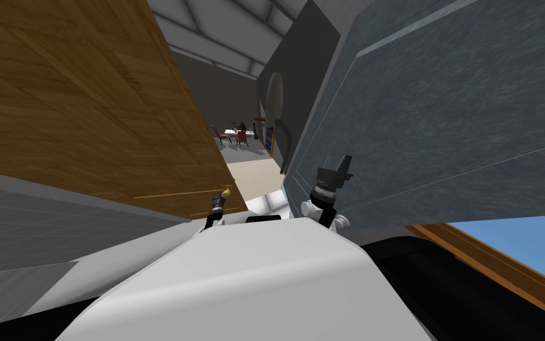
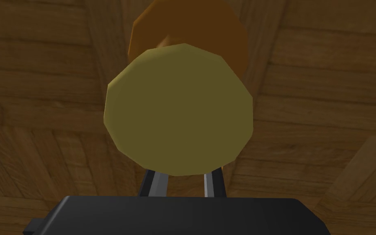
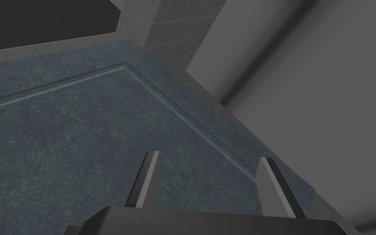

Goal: Pull the door open

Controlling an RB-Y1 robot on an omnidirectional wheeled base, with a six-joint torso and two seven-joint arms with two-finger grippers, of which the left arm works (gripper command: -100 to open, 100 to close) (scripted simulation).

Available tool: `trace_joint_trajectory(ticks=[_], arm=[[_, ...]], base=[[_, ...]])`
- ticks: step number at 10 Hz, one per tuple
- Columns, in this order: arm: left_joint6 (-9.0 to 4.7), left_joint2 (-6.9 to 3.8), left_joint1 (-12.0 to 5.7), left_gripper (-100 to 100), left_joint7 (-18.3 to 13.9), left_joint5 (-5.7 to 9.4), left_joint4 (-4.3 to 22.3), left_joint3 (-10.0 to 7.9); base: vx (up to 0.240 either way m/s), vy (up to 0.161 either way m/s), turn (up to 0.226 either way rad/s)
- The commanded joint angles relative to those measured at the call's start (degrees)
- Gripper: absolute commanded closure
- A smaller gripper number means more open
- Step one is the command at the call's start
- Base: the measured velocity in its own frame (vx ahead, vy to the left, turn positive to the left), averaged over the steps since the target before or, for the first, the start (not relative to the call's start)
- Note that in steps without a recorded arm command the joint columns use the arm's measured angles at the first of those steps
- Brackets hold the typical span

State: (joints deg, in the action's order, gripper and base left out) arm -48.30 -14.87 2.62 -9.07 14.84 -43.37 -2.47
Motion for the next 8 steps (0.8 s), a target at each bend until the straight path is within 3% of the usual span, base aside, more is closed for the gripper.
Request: trace_joint_trajectory(ticks=[1, 6, 8], arm=[[0.18, 1.26, 0.67, 100, -0.7, -0.12, -2.2, 1.50], [0.32, 1.47, 0.58, 100, -5.1, 2.16, -2.7, 3.97], [0.32, 1.47, 0.58, 100, -5.1, 2.16, -2.7, 3.97]], base=[[-0.034, -0.004, -0.014], [-0.047, 0.006, 0.005], [-0.037, 0.010, -0.026]])
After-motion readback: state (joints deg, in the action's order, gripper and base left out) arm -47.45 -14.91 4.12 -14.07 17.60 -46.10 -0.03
